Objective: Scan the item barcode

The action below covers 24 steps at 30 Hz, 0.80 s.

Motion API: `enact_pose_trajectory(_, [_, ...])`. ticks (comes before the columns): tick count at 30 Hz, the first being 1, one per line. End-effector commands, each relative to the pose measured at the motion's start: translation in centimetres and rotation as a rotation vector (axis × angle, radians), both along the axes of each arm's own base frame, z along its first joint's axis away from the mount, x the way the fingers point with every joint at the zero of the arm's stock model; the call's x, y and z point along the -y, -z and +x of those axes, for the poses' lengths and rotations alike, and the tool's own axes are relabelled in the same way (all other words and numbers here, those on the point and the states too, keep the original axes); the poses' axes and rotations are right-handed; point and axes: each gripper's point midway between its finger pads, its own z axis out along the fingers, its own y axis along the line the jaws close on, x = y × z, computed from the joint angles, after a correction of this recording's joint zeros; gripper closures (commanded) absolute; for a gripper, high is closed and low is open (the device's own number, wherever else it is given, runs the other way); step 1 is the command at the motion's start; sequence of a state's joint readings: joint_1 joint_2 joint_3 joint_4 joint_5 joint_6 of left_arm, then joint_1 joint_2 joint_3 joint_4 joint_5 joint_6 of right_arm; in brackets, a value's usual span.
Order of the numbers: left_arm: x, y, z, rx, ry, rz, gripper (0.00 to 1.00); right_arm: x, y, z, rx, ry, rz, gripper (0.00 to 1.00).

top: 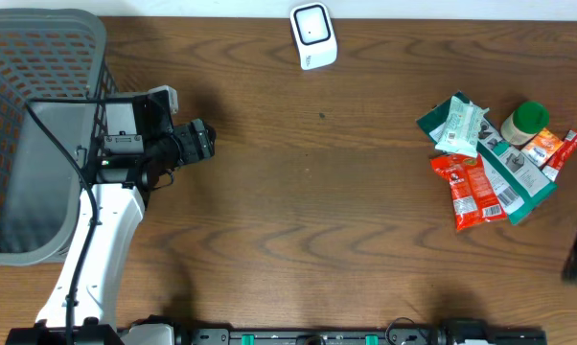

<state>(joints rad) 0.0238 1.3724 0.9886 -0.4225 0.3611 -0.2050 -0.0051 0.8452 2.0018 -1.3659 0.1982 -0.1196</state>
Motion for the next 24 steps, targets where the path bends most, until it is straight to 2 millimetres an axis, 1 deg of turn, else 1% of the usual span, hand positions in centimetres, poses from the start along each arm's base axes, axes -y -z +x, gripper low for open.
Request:
enact_pose_trajectory(1, [-0.1, -0.7, 0.2, 0.019, 0.004, 0.006, 0.18, -0.2, 3.1, -1.1, -0.008, -0.009, 0.011, 0.01])
enact_pose_trajectory(4, [-0.1, -0.7, 0.2, 0.019, 0.004, 0.006, 0.18, -0.6, 5.4, -1.6, 0.049, -0.034, 0.016, 0.01])
enact_pose_trajectory(8, [-0.1, -0.7, 0.2, 0.019, 0.004, 0.006, 0.18, -1.4, 9.1, -1.2, 0.124, -0.082, 0.026, 0.01])
enact_pose_trajectory(10, [-0.1, -0.7, 0.2, 0.019, 0.004, 0.006, 0.18, -2.1, 11.1, -0.6, 0.159, -0.122, 0.030, 0.01])
enact_pose_trajectory(14, [-0.1, -0.7, 0.2, 0.019, 0.004, 0.006, 0.18, -3.4, 13.9, 1.0, 0.246, -0.195, 0.045, 0.01])
enact_pose_trajectory(18, [-0.1, -0.7, 0.2, 0.019, 0.004, 0.006, 0.18, -3.7, 15.4, 3.2, 0.398, -0.215, 0.106, 0.01])
enact_pose_trajectory(21, [-0.1, -0.7, 0.2, 0.019, 0.004, 0.006, 0.18, -3.6, 15.5, 5.2, 0.489, -0.220, 0.129, 0.01])
enact_pose_trajectory(24, [-0.1, -0.7, 0.2, 0.019, 0.004, 0.006, 0.18, -3.5, 15.3, 6.3, 0.622, -0.231, 0.126, 0.01])
